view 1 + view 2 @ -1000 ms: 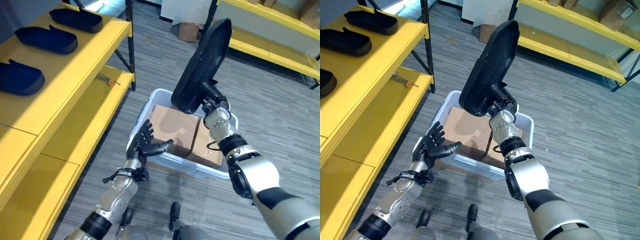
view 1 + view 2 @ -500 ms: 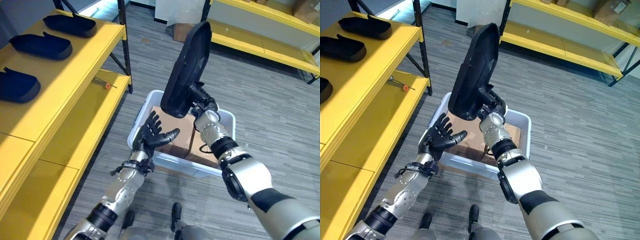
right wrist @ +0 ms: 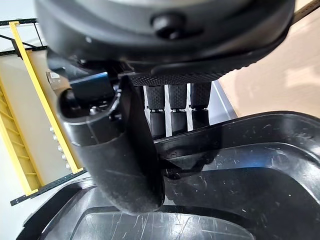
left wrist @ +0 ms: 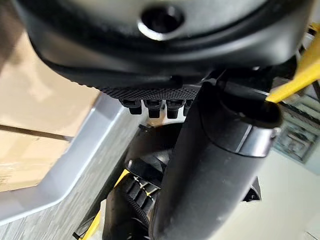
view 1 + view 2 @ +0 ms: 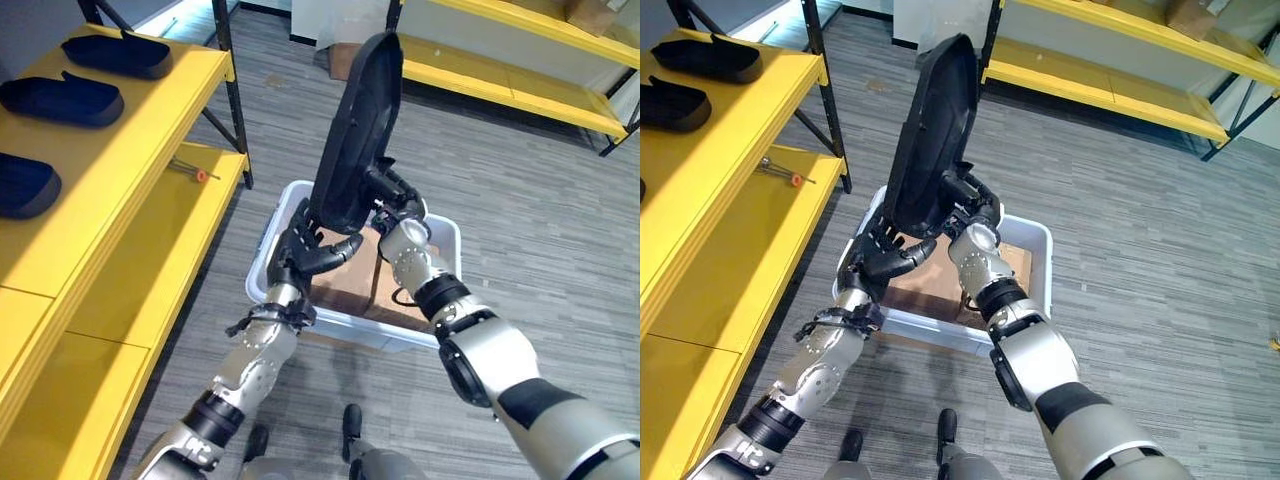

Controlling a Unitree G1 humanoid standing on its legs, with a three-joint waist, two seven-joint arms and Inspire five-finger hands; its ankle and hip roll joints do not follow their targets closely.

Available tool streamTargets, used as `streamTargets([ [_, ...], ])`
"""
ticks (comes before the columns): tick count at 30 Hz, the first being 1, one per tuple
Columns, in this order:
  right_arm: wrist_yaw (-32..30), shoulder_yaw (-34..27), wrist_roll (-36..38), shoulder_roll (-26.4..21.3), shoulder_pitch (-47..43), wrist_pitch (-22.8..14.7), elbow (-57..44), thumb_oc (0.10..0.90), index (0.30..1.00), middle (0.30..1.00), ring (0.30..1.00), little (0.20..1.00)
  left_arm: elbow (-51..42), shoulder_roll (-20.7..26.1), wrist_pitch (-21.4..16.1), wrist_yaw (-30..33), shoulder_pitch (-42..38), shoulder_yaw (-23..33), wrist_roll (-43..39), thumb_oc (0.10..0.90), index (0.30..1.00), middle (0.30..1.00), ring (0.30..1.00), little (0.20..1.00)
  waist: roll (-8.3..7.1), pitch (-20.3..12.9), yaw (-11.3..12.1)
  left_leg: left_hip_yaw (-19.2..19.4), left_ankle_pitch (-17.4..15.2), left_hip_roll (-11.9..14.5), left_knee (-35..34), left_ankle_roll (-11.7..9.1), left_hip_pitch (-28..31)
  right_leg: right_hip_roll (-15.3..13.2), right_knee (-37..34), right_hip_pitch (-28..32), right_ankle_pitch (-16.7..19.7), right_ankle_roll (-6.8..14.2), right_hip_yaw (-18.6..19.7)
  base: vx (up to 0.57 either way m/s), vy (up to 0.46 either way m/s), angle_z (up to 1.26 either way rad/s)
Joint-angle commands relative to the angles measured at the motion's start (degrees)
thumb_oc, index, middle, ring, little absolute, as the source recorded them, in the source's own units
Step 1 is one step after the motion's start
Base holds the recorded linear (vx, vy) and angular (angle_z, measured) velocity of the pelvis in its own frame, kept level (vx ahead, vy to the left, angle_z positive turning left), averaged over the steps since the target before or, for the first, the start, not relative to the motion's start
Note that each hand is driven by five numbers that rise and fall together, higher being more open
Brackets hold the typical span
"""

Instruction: Move parts from the plastic box to the shelf.

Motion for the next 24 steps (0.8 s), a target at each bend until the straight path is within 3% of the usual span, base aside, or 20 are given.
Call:
streamTargets([
  [1,2.4,1.1,-1.0,0.8,-0.3,-6.9,-3.9,0.4,0.3,0.3,0.3,0.3,1.3,-2.3,-7.0,0.4,-3.6,0.4,4.1,0.9,1.0,1.0,1.0,1.0,-2.2,-15.4,-0.8,2.3,-2.2,1.3,-2.3,4.0,3.2,-7.3,1.1,2.9,-5.6,7.1,-0.4,0.0,0.0,0.0],
  [20,2.3,2.3,-1.4,1.8,1.9,-7.0,-5.1,0.4,0.3,0.3,0.3,0.3,4.2,-4.9,-10.2,4.6,-8.9,4.3,3.4,0.9,1.0,1.0,1.0,1.0,-2.67,-15.5,-2.3,3.7,-2.7,1.3,-2.3,3.9,3.6,-7.1,0.8,2.7,-5.6,7.1,0.7,0.01,0.002,-0.03],
  [21,2.3,2.3,-1.3,2.0,1.9,-7.1,-5.0,0.4,0.3,0.3,0.3,0.3,4.6,-5.0,-10.2,4.7,-9.0,4.3,3.3,0.782,0.835,0.835,0.835,0.835,-2.66,-15.6,-2.3,3.8,-2.7,1.3,-2.3,3.9,3.6,-7.1,0.8,2.7,-5.6,7.1,0.8,0.0,0.0,0.0],
  [23,2.4,2.4,-1.2,2.4,2.0,-7.2,-5.1,0.4,0.3,0.3,0.3,0.3,5.6,-5.3,-9.9,4.8,-9.3,4.0,3.2,0.4,0.3,0.3,0.3,0.3,-2.62,-15.7,-2.5,3.8,-2.7,1.2,-2.3,3.9,3.6,-7.0,0.8,2.7,-5.6,7.1,0.8,0.0,0.0,0.0],
  [24,2.4,2.6,-1.2,2.6,2.1,-7.2,-5.0,0.4,0.3,0.3,0.3,0.3,6.0,-5.5,-9.7,4.5,-9.4,3.5,3.2,0.463,0.388,0.388,0.388,0.388,-2.61,-15.7,-2.5,3.9,-2.7,1.2,-2.3,3.9,3.7,-7.0,0.8,2.7,-5.6,7.1,0.8,0.0,0.0,0.0],
])
